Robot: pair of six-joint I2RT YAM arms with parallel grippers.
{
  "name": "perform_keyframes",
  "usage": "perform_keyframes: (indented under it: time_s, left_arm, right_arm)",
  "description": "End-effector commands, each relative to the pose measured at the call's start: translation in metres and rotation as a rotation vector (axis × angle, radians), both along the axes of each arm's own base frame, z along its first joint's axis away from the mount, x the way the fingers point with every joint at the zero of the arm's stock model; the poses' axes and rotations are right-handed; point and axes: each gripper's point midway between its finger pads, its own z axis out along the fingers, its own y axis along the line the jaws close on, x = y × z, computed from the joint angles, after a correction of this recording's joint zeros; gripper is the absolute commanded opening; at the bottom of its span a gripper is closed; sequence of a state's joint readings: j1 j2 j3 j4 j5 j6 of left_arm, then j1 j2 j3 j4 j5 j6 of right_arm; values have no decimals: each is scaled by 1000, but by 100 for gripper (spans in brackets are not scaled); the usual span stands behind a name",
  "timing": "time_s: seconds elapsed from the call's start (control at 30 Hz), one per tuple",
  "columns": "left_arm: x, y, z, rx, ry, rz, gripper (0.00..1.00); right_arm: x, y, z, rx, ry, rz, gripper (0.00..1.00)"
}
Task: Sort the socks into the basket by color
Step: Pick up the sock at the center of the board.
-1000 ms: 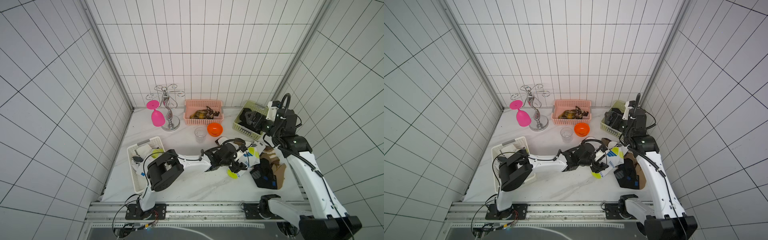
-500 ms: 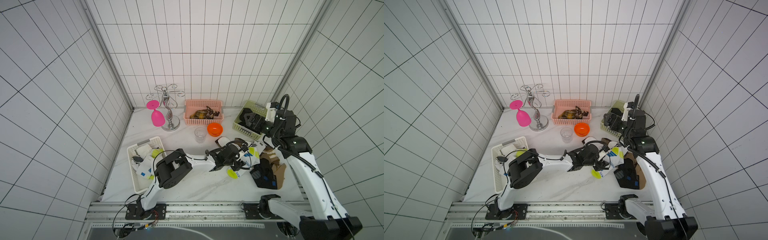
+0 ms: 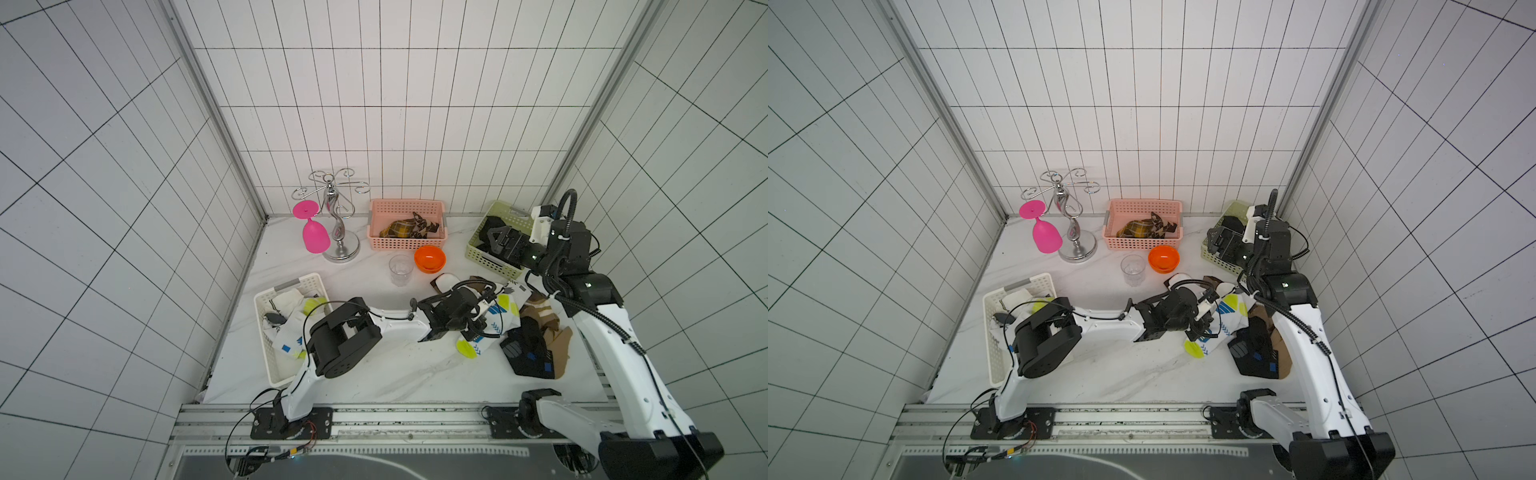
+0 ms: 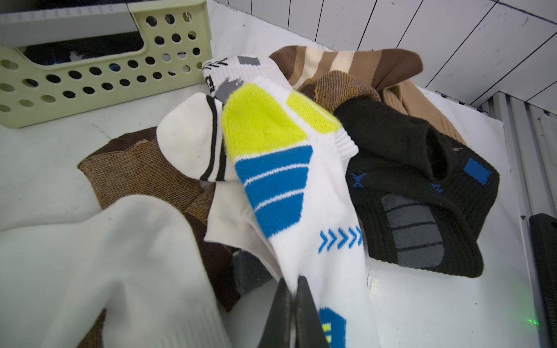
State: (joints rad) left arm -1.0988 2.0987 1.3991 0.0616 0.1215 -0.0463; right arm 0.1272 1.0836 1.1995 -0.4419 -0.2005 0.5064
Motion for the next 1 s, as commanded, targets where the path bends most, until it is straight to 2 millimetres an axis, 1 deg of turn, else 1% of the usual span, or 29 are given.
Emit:
perform_keyframes:
  time_s: [0.0, 0.2, 0.23, 0.37, 0.5, 0.63, 0.73, 0.87, 0.9, 0.97]
  left_arm:
    - [-3, 4, 56, -86, -68, -15, 0]
    - [-9, 25, 110, -161, -130, -6, 0]
    - [-11, 29, 123, -180, -144, 0, 0]
    - [-10, 53, 170, -251, -198, 55, 0]
    - [-9, 82, 206, -280, -218, 124, 0]
    - [-8, 117, 241, -311, -241, 214, 0]
    - [-6, 146, 260, -326, -260, 300, 0]
    - [0, 191, 278, -324, -275, 462, 0]
    - [1, 201, 281, -324, -272, 498, 0]
    - [4, 229, 284, -310, -272, 596, 0]
  right_arm:
    - [-3, 1, -13, -23, 26, 7, 97]
    - [-4, -5, 0, -53, -3, -17, 97]
    - [-4, -7, 1, -60, -4, -24, 97]
    - [-4, -9, 0, -72, -5, -33, 97]
    - [-3, -9, -4, -73, 5, -33, 97]
    - [-1, -8, -10, -74, 14, -33, 97]
    - [0, -8, -18, -78, 30, -28, 97]
    - [2, -8, -26, -92, 48, -26, 97]
    - [2, -8, -27, -98, 49, -27, 97]
    - [2, -10, -30, -112, 58, -32, 97]
